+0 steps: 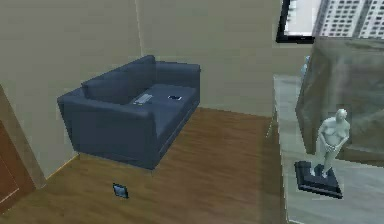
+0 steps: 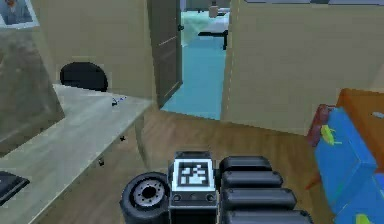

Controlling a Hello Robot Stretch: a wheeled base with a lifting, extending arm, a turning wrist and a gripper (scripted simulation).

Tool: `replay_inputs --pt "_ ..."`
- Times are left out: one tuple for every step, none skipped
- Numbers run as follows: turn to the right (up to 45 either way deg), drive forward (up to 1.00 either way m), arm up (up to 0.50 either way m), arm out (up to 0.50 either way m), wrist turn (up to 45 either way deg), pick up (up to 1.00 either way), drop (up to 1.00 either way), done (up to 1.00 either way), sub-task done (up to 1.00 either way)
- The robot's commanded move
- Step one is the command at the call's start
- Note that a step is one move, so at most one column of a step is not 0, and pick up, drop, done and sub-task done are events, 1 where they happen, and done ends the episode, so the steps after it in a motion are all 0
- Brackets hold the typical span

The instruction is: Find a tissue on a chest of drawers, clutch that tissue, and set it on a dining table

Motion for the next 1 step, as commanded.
replay_inputs --pt "0.0 0.60 0.00 0.00 0.0 0.00 0.00 0.00 0.00"
